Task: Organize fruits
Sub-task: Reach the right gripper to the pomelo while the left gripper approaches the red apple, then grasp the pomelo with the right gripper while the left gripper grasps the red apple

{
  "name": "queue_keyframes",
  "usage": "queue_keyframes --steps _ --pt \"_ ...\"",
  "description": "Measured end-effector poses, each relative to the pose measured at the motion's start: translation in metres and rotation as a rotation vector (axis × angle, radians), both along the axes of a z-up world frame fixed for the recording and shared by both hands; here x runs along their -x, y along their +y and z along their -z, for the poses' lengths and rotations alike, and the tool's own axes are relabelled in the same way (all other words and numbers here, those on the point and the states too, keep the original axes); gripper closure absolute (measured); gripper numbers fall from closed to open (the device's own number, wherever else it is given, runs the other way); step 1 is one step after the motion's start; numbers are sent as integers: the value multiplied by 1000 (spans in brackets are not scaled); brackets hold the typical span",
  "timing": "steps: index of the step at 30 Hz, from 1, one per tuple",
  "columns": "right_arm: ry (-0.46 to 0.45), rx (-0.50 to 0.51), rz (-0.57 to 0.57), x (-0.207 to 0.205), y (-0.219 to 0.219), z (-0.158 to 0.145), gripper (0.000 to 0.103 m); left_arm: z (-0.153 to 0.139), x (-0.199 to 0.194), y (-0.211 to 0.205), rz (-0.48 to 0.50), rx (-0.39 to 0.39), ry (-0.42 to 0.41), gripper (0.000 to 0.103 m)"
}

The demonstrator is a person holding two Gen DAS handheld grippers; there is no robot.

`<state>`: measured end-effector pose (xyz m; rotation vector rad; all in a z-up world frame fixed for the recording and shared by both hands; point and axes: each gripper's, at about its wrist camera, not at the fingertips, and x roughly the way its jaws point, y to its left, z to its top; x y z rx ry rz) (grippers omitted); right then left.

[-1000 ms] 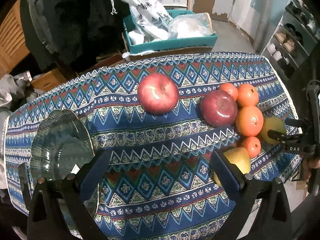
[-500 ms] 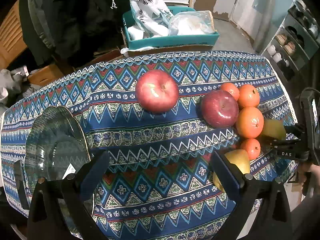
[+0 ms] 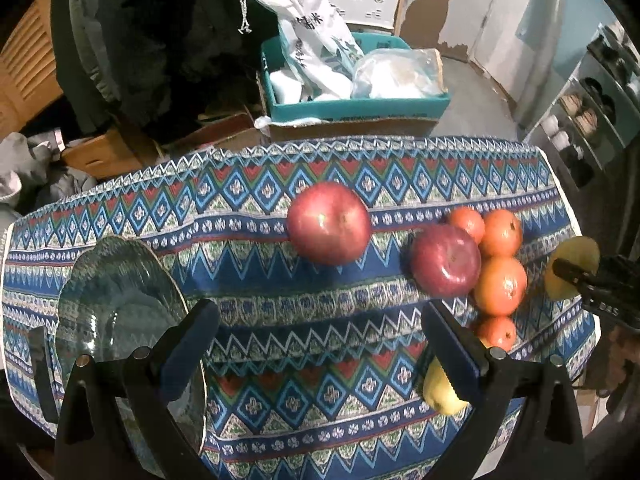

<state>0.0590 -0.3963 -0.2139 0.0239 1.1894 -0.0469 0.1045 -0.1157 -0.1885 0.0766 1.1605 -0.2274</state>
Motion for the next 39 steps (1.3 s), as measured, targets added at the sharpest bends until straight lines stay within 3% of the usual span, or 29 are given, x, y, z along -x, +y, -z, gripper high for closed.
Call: queue_keyframes --steps 7,16,19,20,27,31,39 --pt "-52 -40 -28 -23 8 -26 31 -1 -24 -3 -21 3 6 1" --pt "-52 -77 -52 -52 23 -25 36 21 -55 -12 -27 -17 38 1" --pt "-89 -95 -51 -56 26 -29 58 33 -63 -18 -28 -12 65 1" --pt "-101 -101 -58 -57 28 -33 71 36 -65 -19 -26 -10 74 1" --pt "-13 -190 -77 -66 33 -16 46 55 -74 -28 -5 -49 98 1" --pt "-19 -169 -92 -63 40 -13 44 66 -80 -27 -20 -46 129 1" --pt "21 -227 -77 -59 44 5 38 77 -88 -27 -26 -29 154 1"
